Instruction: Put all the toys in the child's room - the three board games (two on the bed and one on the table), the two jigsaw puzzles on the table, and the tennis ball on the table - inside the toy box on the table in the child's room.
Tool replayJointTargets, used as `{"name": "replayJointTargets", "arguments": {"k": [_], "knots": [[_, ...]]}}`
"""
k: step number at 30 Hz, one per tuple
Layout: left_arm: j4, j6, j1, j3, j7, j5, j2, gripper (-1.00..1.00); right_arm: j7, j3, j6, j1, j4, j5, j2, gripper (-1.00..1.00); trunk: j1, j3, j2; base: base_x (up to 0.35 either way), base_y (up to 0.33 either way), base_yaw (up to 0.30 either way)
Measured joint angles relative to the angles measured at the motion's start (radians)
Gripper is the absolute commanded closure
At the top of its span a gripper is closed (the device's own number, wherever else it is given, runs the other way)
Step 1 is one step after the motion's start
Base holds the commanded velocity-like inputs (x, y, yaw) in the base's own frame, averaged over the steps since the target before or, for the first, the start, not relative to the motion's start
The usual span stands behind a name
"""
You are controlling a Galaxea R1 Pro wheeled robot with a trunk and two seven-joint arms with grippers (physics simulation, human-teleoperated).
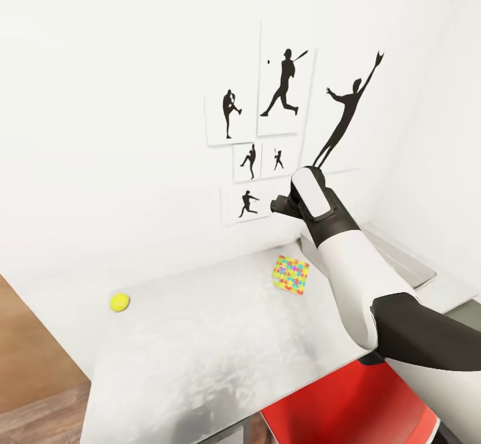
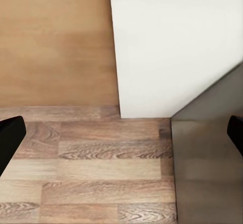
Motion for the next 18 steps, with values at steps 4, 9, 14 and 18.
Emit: {"name": "replayJointTargets", "arguments": {"k": [4,9,14,18], "knots": [[0.000,0.000,0.000,0.000,0.000,0.000,0.000,-1.00,0.001,0.000,0.000,0.000,0.000,0.000,0.000,-1.00,0.000,0.000,0.000,0.015,0.000,-0.091],[0.000,0.000,0.000,0.000,0.000,0.000,0.000,-1.00,0.000,0.000,0.000,0.000,0.000,0.000,0.000,-1.00,0.000,-0.002,0.000,0.064,0.000,-0.058],[0.000,0.000,0.000,0.000,0.000,0.000,0.000,-1.00,0.000,0.000,0.000,0.000,0.000,0.000,0.000,-1.00,0.000,-0.002,0.000,0.047,-0.017,-0.009],[0.000,0.000,0.000,0.000,0.000,0.000,0.000,-1.00,0.002,0.000,0.000,0.000,0.000,0.000,0.000,-1.00,0.000,-0.002,0.000,0.061,-0.071,-0.002]]}}
